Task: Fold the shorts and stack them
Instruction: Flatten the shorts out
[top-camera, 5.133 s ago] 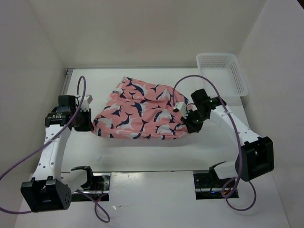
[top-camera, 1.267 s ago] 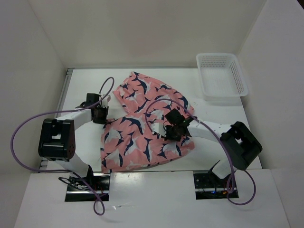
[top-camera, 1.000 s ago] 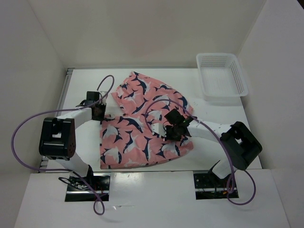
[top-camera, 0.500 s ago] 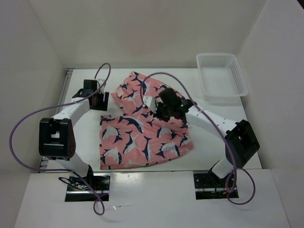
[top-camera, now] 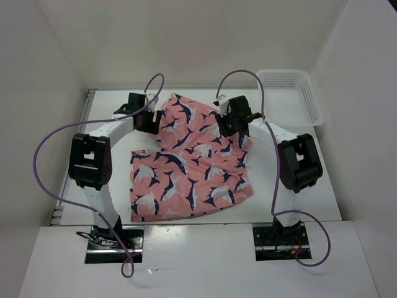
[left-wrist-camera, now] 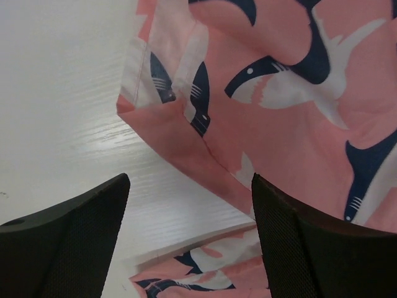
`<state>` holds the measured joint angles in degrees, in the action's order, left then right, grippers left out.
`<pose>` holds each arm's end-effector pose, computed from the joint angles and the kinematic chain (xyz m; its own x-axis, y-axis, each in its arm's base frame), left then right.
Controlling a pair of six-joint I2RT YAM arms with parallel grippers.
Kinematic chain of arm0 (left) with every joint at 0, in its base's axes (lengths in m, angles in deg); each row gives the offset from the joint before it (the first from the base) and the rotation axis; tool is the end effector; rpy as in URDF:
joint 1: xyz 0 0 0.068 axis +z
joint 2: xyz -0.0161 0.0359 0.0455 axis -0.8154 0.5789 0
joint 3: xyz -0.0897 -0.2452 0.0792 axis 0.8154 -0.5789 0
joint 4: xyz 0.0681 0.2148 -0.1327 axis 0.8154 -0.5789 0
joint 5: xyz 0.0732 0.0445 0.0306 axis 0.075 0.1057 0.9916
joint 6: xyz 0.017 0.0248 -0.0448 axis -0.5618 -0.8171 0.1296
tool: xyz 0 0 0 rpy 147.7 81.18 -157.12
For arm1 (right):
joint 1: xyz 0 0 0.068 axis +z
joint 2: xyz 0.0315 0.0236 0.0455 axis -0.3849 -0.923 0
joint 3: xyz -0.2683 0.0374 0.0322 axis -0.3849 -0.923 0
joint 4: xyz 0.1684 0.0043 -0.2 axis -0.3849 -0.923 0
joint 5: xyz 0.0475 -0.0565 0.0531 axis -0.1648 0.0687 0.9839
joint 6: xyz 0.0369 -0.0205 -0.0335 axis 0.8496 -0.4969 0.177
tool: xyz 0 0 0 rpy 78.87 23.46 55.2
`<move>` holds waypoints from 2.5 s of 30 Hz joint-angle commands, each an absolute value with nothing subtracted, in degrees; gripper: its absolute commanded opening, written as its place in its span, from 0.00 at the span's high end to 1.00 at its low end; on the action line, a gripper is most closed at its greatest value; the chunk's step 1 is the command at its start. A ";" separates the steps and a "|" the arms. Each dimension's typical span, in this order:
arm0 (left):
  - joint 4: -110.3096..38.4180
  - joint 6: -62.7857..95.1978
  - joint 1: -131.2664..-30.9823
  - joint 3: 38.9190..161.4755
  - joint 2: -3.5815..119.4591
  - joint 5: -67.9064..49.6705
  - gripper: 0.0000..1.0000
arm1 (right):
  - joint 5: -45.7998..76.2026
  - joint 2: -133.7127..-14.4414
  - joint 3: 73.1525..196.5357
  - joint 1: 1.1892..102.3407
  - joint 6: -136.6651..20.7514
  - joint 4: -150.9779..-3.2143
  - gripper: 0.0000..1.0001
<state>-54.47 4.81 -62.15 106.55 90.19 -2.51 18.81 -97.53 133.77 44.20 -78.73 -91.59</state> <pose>0.4163 -0.0561 0.2199 -0.7083 0.0903 -0.7001 0.1487 0.9886 -0.0228 0.3746 0.1555 0.2216 -0.5210 -0.4603 -0.7188 -0.6330 0.7733 -0.0363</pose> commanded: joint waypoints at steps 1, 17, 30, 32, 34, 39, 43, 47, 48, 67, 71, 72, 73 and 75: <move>-52.29 4.63 -61.57 110.99 92.83 -0.43 0.13 | 14.08 -100.04 139.09 41.89 -72.95 -84.95 0.64; -49.74 4.63 -61.57 111.61 98.99 1.60 0.26 | 9.05 -103.83 138.14 40.57 -72.42 -84.41 0.61; -49.21 4.63 -62.62 113.28 102.50 -1.90 0.45 | 7.13 -102.68 135.06 40.04 -73.99 -83.36 0.57; -49.21 4.63 -62.62 113.28 102.50 -1.30 0.74 | 6.60 -102.68 134.53 40.04 -74.00 -83.36 0.53; -49.21 4.63 -62.62 112.49 102.50 1.06 0.90 | 6.59 -102.68 134.53 40.04 -74.52 -83.36 0.52; -53.85 4.63 -60.70 108.82 98.92 6.08 1.00 | 7.90 -101.63 135.15 40.04 -77.60 -83.88 0.52; -59.13 4.63 -59.46 104.33 93.11 6.09 1.00 | 9.14 -101.01 135.15 40.04 -80.23 -84.59 0.49; -63.96 4.63 -59.46 99.58 87.84 7.31 0.92 | 11.42 -99.88 134.62 40.04 -81.55 -86.34 0.47; -64.50 4.63 -59.46 99.57 87.22 7.32 0.75 | 12.04 -99.87 134.62 40.04 -81.56 -86.34 0.45; -41.57 4.63 -60.87 134.36 109.34 -2.88 0.00 | 16.61 -104.09 141.04 39.52 -81.03 -86.87 0.41; -52.60 4.63 -59.21 159.08 127.82 -3.41 0.00 | 16.61 -104.61 141.56 39.51 -81.03 -86.87 0.41; -62.91 4.63 -58.50 168.38 132.86 -4.45 0.00 | 16.61 -104.62 141.56 39.51 -81.03 -86.87 0.41; -68.67 4.63 -57.97 192.58 138.48 -5.94 0.00 | 16.61 -104.62 141.56 39.51 -81.03 -86.87 0.41; -73.58 4.63 -57.01 203.23 146.04 -8.58 0.00 | 16.09 -104.09 141.56 39.51 -81.03 -86.87 0.41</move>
<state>-61.53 4.77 -59.73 181.72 141.22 -4.04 15.96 -104.04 138.98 39.94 -80.76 -87.72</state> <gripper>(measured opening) 0.998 0.588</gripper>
